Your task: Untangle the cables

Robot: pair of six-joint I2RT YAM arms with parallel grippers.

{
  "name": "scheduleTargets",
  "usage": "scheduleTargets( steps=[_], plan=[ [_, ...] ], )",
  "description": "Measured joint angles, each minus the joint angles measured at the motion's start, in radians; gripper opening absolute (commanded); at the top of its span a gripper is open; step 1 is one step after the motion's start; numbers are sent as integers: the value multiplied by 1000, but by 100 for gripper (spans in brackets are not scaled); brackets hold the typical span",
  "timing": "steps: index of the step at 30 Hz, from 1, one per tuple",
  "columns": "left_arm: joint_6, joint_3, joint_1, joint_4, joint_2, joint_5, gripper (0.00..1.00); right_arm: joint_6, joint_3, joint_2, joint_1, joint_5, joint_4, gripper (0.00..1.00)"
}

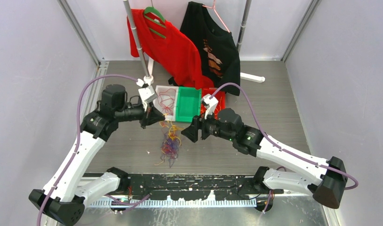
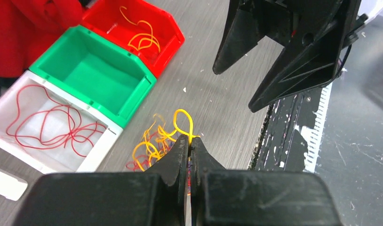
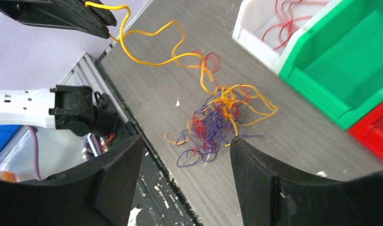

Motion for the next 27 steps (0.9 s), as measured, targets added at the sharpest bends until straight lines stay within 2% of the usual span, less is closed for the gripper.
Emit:
scheduleTargets(
  steps=[4, 8, 15, 21, 27],
  plan=[
    [-55, 61, -2, -3, 9, -3, 0, -53, 0, -25, 0, 46, 48, 82],
    [-105, 133, -3, -5, 36, -5, 0, -95, 0, -7, 5, 63, 122, 84],
    [-196, 256, -4, -21, 96, 11, 0, -164, 14, 92, 65, 166, 224, 83],
    [-255, 284, -8, -39, 107, 33, 0, -212, 23, 167, 114, 308, 335, 82],
    [-291, 323, -17, -62, 108, 42, 0, -219, 45, 241, 119, 338, 406, 79]
  ],
)
